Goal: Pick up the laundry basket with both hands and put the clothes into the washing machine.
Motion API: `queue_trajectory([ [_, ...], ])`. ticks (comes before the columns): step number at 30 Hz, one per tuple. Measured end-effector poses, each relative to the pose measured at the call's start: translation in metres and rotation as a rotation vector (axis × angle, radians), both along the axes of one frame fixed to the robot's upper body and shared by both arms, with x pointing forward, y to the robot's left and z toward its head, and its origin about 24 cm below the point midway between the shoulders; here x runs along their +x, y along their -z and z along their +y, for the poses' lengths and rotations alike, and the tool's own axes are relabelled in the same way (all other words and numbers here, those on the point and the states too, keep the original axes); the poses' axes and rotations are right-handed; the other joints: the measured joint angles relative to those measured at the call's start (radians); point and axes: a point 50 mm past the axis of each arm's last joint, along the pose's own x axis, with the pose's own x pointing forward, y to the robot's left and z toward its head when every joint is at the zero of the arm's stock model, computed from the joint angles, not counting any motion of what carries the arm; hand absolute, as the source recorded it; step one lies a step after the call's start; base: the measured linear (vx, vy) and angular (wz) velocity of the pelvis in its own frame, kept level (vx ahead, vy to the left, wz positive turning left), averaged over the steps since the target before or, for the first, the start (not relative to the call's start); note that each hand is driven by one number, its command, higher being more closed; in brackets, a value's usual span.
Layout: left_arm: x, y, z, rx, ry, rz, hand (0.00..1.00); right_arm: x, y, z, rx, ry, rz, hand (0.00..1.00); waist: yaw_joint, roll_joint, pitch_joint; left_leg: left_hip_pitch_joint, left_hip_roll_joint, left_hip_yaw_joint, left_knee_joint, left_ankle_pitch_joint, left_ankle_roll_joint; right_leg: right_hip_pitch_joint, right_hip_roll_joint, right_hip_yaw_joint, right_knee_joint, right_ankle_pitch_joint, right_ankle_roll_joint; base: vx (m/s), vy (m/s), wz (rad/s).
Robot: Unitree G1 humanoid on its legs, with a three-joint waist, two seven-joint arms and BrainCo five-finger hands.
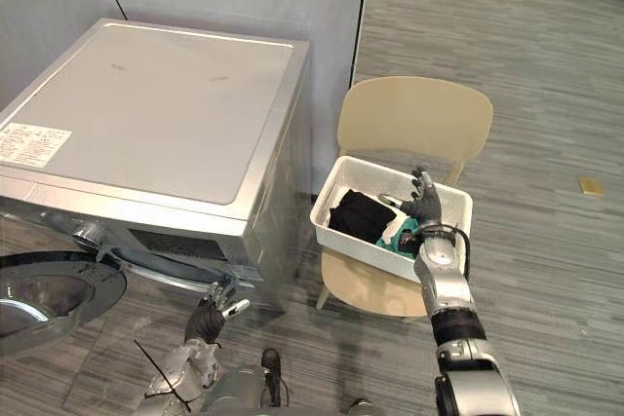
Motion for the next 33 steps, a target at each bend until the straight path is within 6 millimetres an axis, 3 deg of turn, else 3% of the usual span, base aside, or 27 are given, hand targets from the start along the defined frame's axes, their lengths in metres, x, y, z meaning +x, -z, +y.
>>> queue_trajectory([
  [2, 0.003, -0.003, -0.001, -0.002, 0.014, -0.023, 0.0, 0.011, -0.01, -0.005, -0.1, -0.03, 0.015, 0.0, 0.0, 0.001, 0.01, -0.025, 0.0, -0.002, -0.01, 0.006, 0.009, -0.031, -0.001, -0.002, 0.001, 0.007, -0.002, 0.0, 0.016, -0.01],
  [8, 0.01, -0.015, -0.015, -0.021, 0.077, -0.087, 0.0, 0.044, -0.064, -0.033, -0.416, -0.035, 0.005, 0.0, -0.001, 0.018, 0.125, -0.115, 0.004, -0.007, -0.044, 0.06, 0.021, -0.163, -0.003, -0.003, 0.064, 0.011, -0.008, -0.09, 0.007, -0.03],
  [12, 0.012, -0.02, -0.015, -0.022, 0.073, -0.108, 0.0, 0.054, -0.078, -0.034, -0.515, -0.056, 0.028, 0.0, 0.003, 0.038, 0.192, -0.148, 0.007, -0.011, -0.044, 0.068, 0.022, -0.211, -0.004, -0.005, 0.097, 0.011, -0.009, -0.1, 0.021, 0.0],
  [14, 0.015, -0.027, -0.015, -0.025, 0.07, -0.14, 0.0, 0.064, -0.096, -0.033, -0.586, -0.067, 0.022, 0.0, 0.004, 0.056, 0.229, -0.183, 0.008, -0.01, -0.046, 0.085, 0.028, -0.261, -0.008, -0.003, 0.128, 0.008, -0.014, -0.09, 0.028, -0.04],
  [19, 0.02, -0.04, -0.014, -0.046, 0.047, -0.209, 0.0, 0.071, -0.131, -0.047, -0.632, -0.005, -0.011, 0.0, 0.029, 0.07, 0.297, -0.219, 0.007, -0.01, -0.088, 0.13, 0.028, -0.339, -0.016, -0.008, 0.18, -0.001, -0.028, -0.07, -0.006, -0.01],
  [33, 0.025, -0.045, -0.024, -0.093, -0.006, -0.228, 0.0, 0.074, -0.158, -0.07, -0.558, 0.158, -0.009, 0.0, 0.074, 0.089, 0.338, -0.321, 0.005, -0.062, -0.113, 0.176, 0.022, -0.448, -0.022, -0.062, 0.247, -0.018, -0.049, 0.02, -0.012, 0.08],
])
